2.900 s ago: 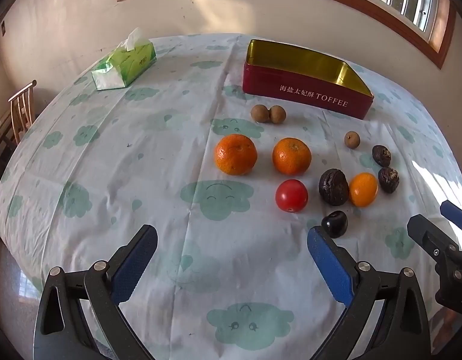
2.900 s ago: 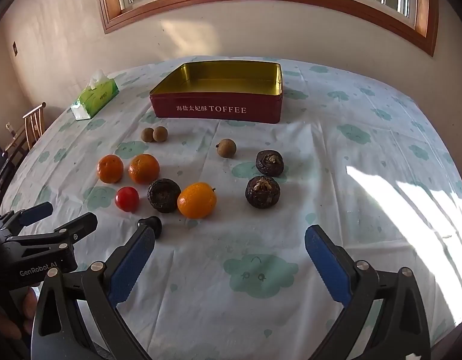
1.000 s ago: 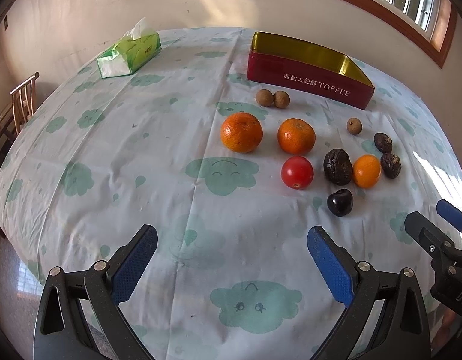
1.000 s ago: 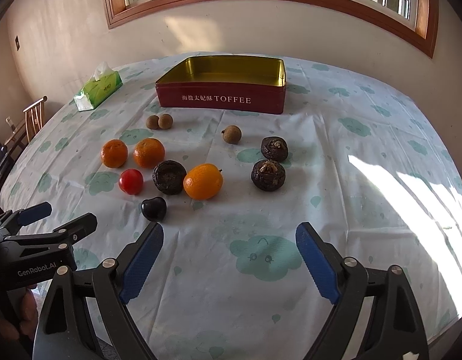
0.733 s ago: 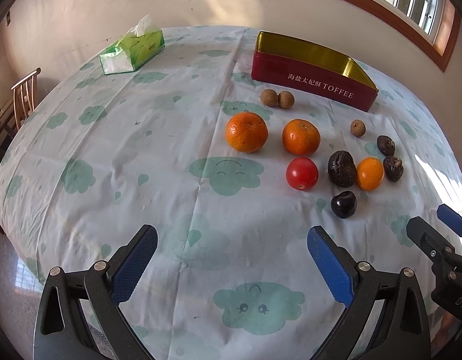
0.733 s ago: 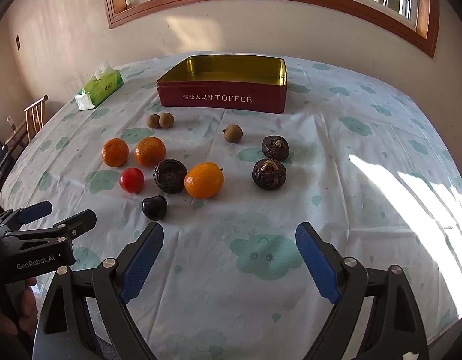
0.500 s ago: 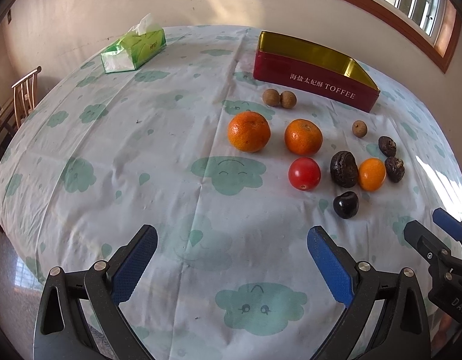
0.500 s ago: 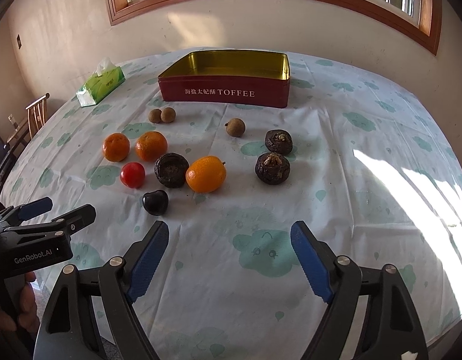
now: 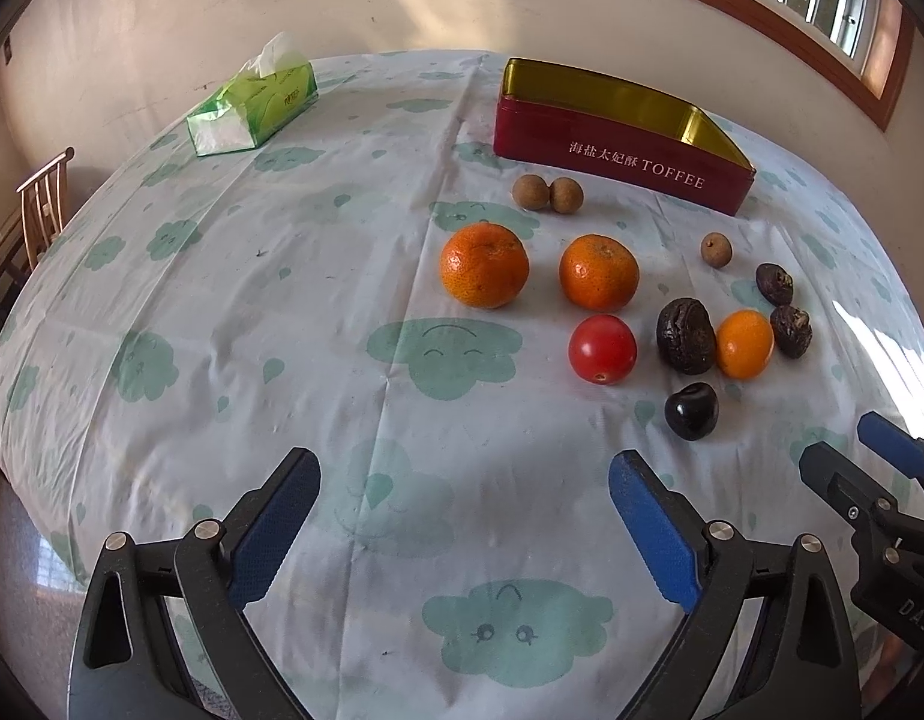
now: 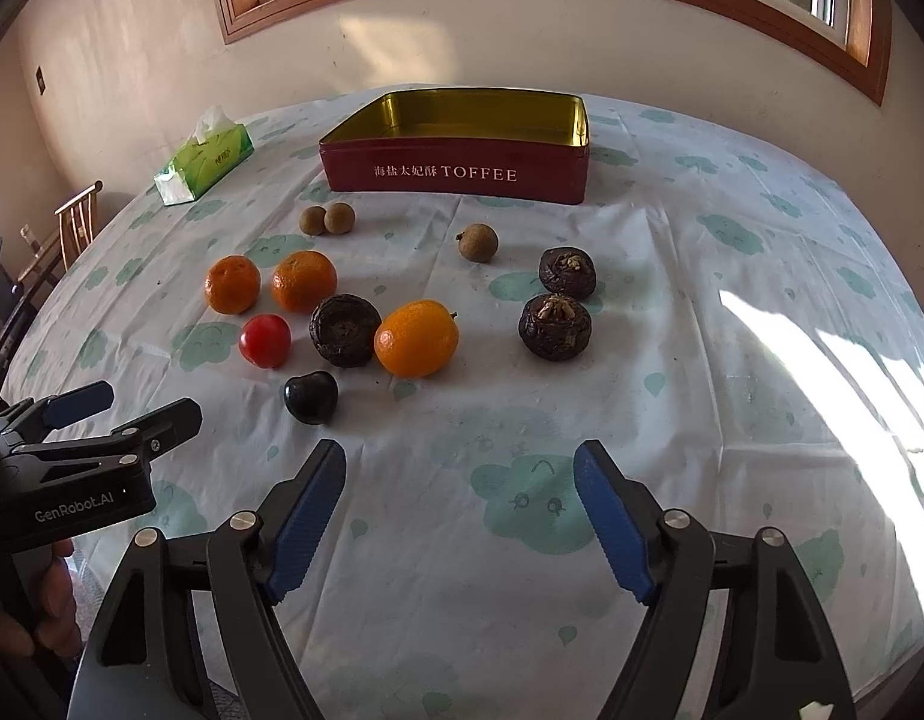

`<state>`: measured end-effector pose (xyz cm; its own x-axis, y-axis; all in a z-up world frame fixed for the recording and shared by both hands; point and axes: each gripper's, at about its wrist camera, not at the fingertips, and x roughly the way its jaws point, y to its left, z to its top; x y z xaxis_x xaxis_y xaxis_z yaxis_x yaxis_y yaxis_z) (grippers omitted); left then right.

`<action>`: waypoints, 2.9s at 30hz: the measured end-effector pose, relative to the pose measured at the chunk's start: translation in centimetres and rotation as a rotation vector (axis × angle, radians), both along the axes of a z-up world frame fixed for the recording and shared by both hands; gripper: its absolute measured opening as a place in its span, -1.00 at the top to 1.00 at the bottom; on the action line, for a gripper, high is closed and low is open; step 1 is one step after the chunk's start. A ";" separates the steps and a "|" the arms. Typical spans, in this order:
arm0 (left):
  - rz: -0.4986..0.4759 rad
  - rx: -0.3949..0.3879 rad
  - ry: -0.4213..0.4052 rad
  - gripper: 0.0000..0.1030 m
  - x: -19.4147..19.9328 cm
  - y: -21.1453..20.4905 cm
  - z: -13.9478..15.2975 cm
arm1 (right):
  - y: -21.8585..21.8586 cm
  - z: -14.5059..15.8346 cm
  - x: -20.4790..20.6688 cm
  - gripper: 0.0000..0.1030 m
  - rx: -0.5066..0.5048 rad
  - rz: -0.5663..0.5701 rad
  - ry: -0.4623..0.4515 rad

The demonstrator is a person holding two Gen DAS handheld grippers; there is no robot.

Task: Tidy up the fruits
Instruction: 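Move right tool toward small orange while left tool approaches red tomato, then close right tool on small orange while left tool grasps red tomato, then lift and carry orange with right tool while left tool carries tomato into tin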

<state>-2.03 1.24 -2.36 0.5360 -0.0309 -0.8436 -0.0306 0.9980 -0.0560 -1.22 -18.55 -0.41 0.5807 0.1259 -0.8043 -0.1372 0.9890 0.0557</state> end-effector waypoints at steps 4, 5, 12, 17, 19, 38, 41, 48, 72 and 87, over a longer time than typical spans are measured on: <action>-0.008 0.001 0.004 -0.78 0.3 -0.2 -0.1 | -0.1 0.0 0.1 -0.43 0.002 0.000 0.002; -0.010 0.000 0.004 -0.78 0.3 -0.3 -0.1 | -0.1 0.0 0.1 -0.43 0.002 0.001 0.002; -0.020 -0.001 0.007 -0.77 0.8 -0.5 -0.5 | 0.0 -0.4 0.8 -0.38 0.005 0.016 0.009; -0.033 0.003 0.014 -0.71 1.4 -0.9 -0.8 | 0.2 -0.7 1.8 -0.34 0.001 0.037 0.016; -0.040 -0.002 0.018 -0.63 1.8 -1.0 -0.9 | 0.2 -0.9 2.3 -0.26 -0.003 0.045 0.024; -0.138 -0.025 0.022 -0.48 4.1 -3.0 -1.6 | 2.1 -2.9 6.8 -0.09 -0.028 0.134 0.069; -0.148 -0.026 0.019 -0.48 4.3 -3.5 -1.5 | 2.4 -2.9 7.2 -0.01 -0.030 0.149 0.063; -0.139 -0.055 0.020 -0.46 5.0 -3.6 -1.5 | 2.4 -2.7 7.6 0.25 0.009 0.176 0.069; -0.191 -0.076 0.006 0.39 5.7 -4.7 -1.1 | 0.4 -2.5 6.6 0.25 0.022 0.124 0.079; -0.180 -0.049 0.006 0.41 5.7 -4.7 -0.6 | 0.5 -2.0 6.6 0.25 0.017 0.120 0.076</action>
<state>3.70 -3.44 -3.00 0.5127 -0.1672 -0.8421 0.1476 0.9834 -0.1054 5.39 -18.09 -2.46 0.4980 0.2047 -0.8427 -0.2492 0.9645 0.0870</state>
